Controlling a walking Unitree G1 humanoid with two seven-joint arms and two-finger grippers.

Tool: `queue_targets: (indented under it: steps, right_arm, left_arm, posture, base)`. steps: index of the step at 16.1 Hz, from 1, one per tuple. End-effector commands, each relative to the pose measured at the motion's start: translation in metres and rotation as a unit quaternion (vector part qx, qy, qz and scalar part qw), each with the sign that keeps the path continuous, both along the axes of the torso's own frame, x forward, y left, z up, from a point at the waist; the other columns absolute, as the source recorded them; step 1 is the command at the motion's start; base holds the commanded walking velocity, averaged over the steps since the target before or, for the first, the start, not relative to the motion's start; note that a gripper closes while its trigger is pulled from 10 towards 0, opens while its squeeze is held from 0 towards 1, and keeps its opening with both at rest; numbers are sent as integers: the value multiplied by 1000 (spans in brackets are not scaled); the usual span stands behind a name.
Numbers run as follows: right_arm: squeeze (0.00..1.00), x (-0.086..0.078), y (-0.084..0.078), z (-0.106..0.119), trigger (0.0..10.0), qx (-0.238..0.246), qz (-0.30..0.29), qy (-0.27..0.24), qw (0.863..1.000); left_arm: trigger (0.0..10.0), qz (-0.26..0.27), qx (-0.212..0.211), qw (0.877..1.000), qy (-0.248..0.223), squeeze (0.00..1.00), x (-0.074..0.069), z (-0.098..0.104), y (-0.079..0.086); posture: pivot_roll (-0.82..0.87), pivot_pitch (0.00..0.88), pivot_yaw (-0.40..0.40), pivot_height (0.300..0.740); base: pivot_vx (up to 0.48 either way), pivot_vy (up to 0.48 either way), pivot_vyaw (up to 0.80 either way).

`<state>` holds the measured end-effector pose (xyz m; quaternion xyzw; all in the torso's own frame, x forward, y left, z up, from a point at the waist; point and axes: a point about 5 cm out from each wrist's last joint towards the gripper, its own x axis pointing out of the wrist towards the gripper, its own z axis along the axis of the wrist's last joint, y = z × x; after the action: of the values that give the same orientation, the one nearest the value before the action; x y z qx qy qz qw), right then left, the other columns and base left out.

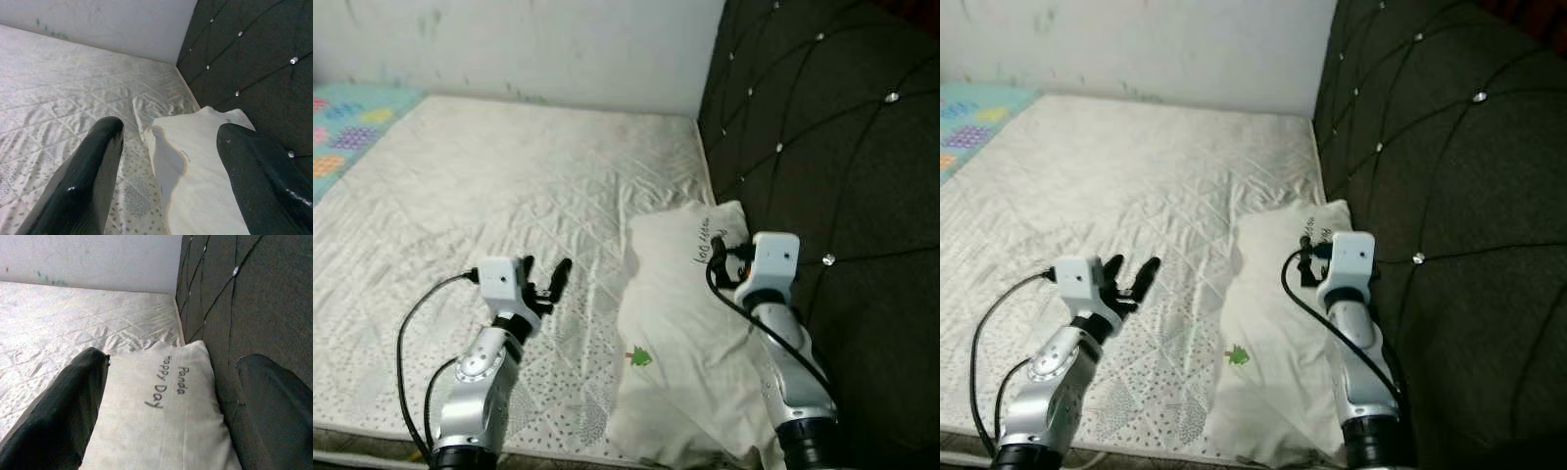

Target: Clean up the room

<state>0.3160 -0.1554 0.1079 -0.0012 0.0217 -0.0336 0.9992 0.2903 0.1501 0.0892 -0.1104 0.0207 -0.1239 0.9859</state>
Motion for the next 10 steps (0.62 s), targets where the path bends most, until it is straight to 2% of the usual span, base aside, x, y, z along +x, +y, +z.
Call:
queue_targets:
  steps: [1,3,10]
  right_arm:
    - [0,-2,3,-4,10000,1,-2,6,1000]
    - [0,-4,6,-7,10000,6,1,12,1000]
    - [0,-2,3,-5,10000,15,-4,13,1000]
  left_arm:
    - [10000,-11,1,1000,-2,0,-4,0,-3]
    - [10000,-13,-2,1000,4,0,-7,-3,-5]
    - [10000,-14,-8,1000,6,0,-7,-2,-3]
  posture:
    - [-26,0,-13,740]
    - [-30,0,-13,740]
    - [-34,0,-7,740]
  base:
    - [0,0,0]
    - [0,0,0]
    - [0,288,0]
